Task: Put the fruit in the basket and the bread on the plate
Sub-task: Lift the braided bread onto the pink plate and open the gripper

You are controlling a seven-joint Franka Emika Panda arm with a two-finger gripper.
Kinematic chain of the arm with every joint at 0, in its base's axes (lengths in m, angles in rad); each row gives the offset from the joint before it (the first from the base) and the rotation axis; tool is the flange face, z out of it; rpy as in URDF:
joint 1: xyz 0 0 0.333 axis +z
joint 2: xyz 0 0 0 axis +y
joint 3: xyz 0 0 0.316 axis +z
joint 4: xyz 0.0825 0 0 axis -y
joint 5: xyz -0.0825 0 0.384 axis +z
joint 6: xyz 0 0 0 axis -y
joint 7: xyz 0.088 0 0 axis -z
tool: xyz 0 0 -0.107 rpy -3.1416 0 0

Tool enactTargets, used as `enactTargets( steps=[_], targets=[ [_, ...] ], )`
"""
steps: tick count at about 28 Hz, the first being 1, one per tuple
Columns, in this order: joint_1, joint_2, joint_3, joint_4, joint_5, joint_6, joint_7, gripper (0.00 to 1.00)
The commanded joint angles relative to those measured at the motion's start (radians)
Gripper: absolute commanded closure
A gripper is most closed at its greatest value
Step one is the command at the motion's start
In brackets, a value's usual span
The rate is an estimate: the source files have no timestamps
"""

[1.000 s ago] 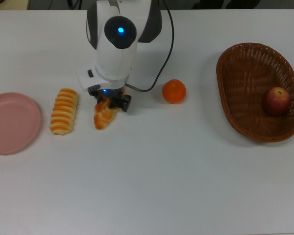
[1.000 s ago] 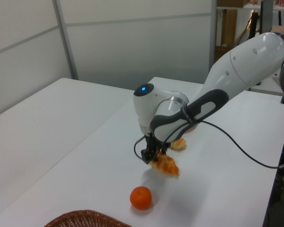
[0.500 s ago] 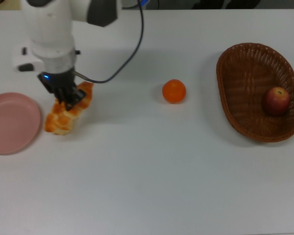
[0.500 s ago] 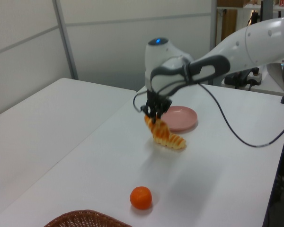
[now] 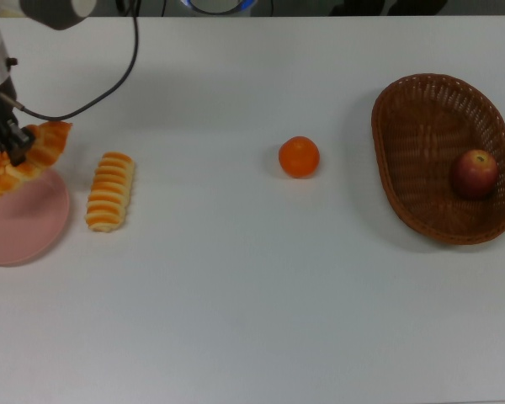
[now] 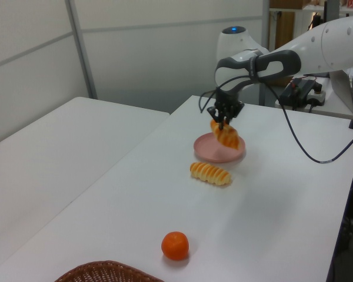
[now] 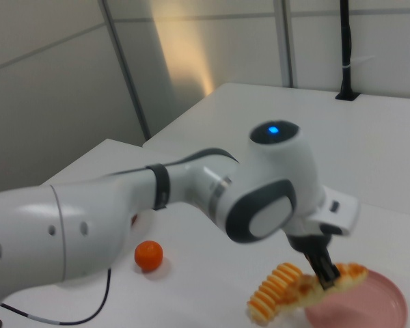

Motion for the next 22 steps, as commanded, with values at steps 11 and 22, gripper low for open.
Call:
enactTargets(
  steps=[11,22],
  targets=[
    [0.014,0.157,-0.086,0.02,-0.011,0.162,-0.01,1.0],
    [0.011,0.146,-0.089,0.018,-0.089,0.157,-0.022,0.0]
  ],
)
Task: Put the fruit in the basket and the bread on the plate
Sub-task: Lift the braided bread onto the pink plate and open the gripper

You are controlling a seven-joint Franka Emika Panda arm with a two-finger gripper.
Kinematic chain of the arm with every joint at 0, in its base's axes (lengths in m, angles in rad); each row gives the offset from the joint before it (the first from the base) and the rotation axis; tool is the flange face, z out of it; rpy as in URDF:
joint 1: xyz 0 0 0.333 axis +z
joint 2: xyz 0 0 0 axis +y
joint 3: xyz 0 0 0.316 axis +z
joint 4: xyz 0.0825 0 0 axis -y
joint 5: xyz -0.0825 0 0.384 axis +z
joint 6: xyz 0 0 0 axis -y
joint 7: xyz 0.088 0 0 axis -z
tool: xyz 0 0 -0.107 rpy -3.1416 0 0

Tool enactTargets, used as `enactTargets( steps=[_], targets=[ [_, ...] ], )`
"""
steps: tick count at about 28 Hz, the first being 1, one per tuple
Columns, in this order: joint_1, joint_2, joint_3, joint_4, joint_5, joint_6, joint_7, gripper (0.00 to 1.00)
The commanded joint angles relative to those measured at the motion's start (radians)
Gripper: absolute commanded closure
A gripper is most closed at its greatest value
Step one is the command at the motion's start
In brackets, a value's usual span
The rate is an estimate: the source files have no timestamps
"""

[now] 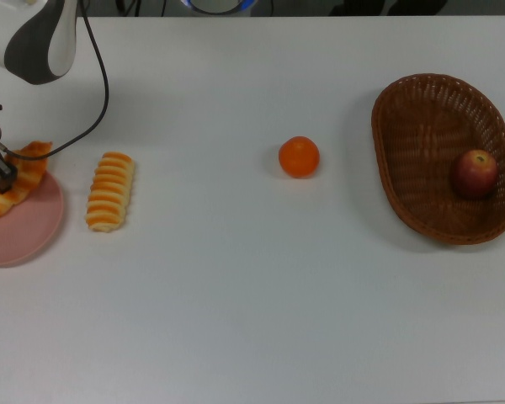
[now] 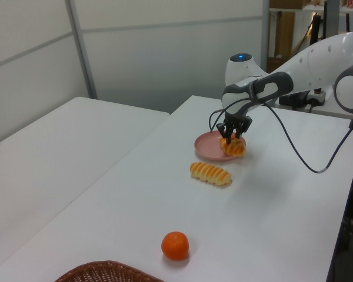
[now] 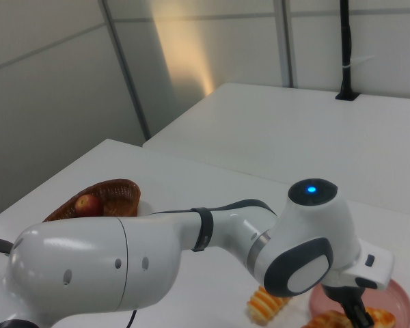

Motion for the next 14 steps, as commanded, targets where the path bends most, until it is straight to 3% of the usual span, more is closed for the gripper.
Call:
enactTargets(
  steps=[1,6,12,14],
  targets=[
    [0.012,-0.017,-0.017,0.005,-0.037,-0.007,-0.019,0.0],
    [0.009,-0.052,-0.017,0.001,-0.022,-0.043,-0.144,0.0],
    [0.016,-0.092,-0.012,0.001,-0.019,-0.091,-0.155,0.0],
    [0.035,-0.118,-0.003,0.001,-0.019,-0.172,-0.157,0.0]
  ],
)
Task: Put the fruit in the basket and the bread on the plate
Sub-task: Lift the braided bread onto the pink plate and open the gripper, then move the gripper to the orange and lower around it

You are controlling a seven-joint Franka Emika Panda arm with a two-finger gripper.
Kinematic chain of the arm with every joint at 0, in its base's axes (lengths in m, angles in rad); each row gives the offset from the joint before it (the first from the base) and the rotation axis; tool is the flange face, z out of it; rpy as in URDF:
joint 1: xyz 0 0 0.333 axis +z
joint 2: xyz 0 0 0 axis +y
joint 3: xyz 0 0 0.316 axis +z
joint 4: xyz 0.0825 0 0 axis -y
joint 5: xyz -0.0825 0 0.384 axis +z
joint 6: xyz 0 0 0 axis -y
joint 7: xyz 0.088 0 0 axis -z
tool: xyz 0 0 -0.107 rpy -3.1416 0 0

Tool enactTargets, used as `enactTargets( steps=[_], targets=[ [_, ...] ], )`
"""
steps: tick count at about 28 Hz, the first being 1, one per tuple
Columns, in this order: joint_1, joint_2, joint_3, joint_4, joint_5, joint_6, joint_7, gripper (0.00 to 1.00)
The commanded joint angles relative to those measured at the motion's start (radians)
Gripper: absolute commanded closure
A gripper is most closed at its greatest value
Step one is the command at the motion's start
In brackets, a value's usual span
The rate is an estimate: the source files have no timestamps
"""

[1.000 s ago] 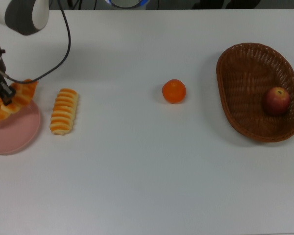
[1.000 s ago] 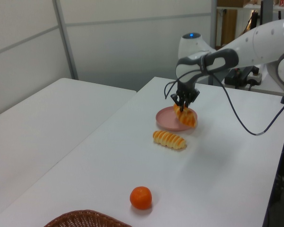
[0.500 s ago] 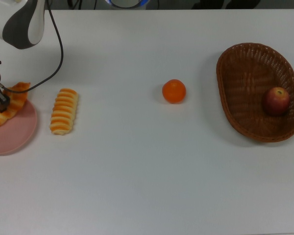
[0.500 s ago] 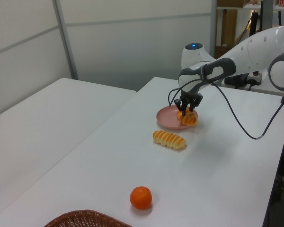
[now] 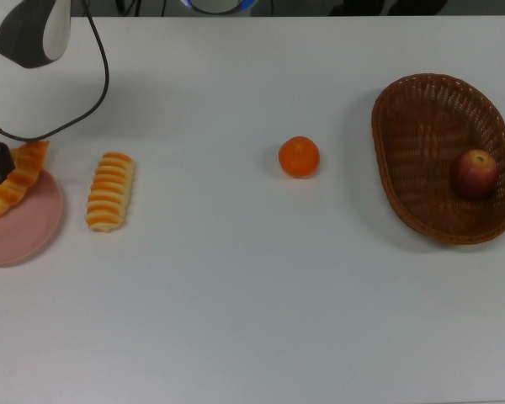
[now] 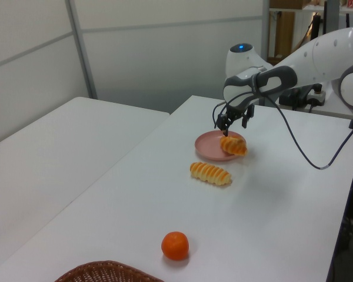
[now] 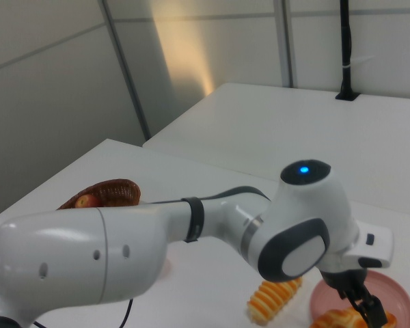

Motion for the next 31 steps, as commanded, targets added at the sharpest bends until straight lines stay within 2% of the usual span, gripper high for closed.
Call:
enactTargets(
  steps=[1,3,9,13,14,19,20,31],
  targets=[
    [0.047,-0.072,0.0,-0.011,0.009,-0.146,-0.029,0.0],
    [0.082,-0.09,0.005,-0.013,0.009,-0.203,-0.03,0.0],
    [0.274,-0.13,0.005,-0.017,0.012,-0.358,-0.006,0.0],
    [0.358,-0.13,0.005,-0.017,0.012,-0.37,0.063,0.0],
    [0.406,-0.13,0.005,-0.022,0.012,-0.37,0.086,0.0],
    [0.506,-0.13,0.004,-0.046,0.01,-0.373,0.135,0.0],
    [0.545,-0.132,0.004,-0.059,0.01,-0.373,0.164,0.0],
    [0.72,-0.133,0.005,-0.091,0.012,-0.355,0.286,0.0]
  ],
)
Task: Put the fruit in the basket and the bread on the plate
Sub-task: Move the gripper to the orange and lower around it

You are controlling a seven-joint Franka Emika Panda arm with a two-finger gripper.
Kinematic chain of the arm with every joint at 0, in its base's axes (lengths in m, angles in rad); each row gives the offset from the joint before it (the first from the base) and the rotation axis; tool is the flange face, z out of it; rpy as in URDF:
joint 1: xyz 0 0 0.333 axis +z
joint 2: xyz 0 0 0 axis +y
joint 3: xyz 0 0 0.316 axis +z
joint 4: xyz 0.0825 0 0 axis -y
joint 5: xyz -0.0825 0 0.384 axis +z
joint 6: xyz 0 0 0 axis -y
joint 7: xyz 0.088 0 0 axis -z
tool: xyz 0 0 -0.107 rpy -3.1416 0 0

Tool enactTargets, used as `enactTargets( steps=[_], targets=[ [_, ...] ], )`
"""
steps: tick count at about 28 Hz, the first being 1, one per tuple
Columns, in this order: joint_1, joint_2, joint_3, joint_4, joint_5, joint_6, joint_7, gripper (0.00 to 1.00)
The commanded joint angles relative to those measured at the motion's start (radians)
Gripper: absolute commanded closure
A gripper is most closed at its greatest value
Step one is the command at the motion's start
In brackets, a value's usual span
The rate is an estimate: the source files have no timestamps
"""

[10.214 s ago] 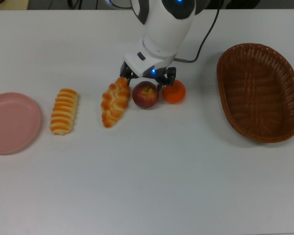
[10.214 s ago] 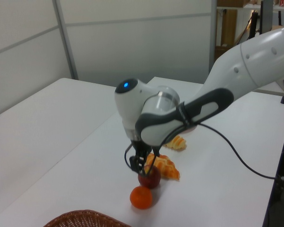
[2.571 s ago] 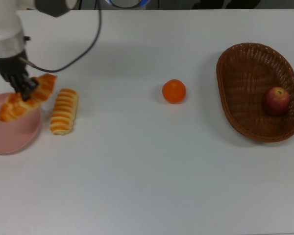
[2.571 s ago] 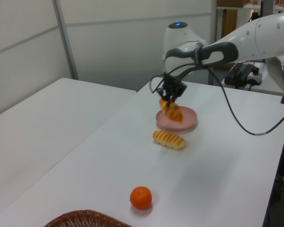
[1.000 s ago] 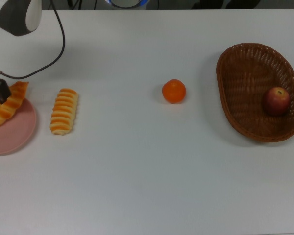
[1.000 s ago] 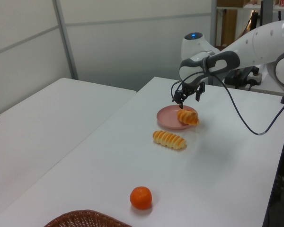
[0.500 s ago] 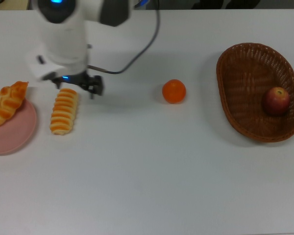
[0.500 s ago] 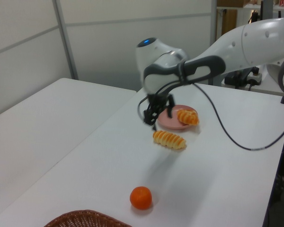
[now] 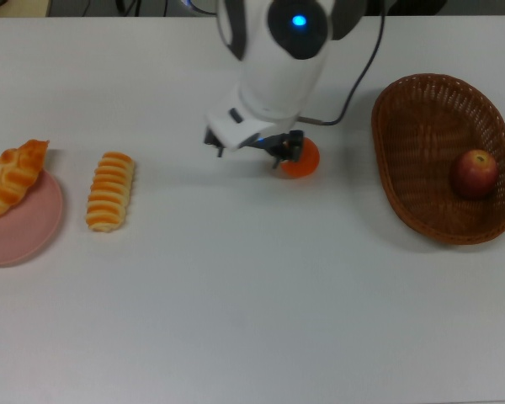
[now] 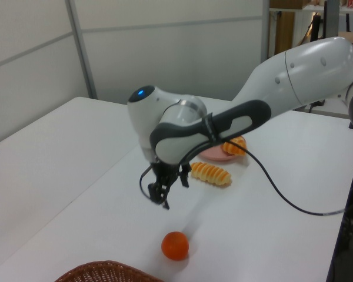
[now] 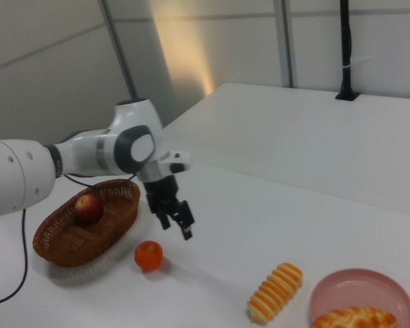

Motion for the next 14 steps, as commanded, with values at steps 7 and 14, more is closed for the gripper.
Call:
enactTargets(
  steps=[7,14],
  targets=[
    [0.14,-0.022,-0.018,-0.065,0.009,0.019,0.081,0.0],
    [0.194,-0.021,-0.018,-0.122,-0.003,0.068,0.123,0.0]
  ],
)
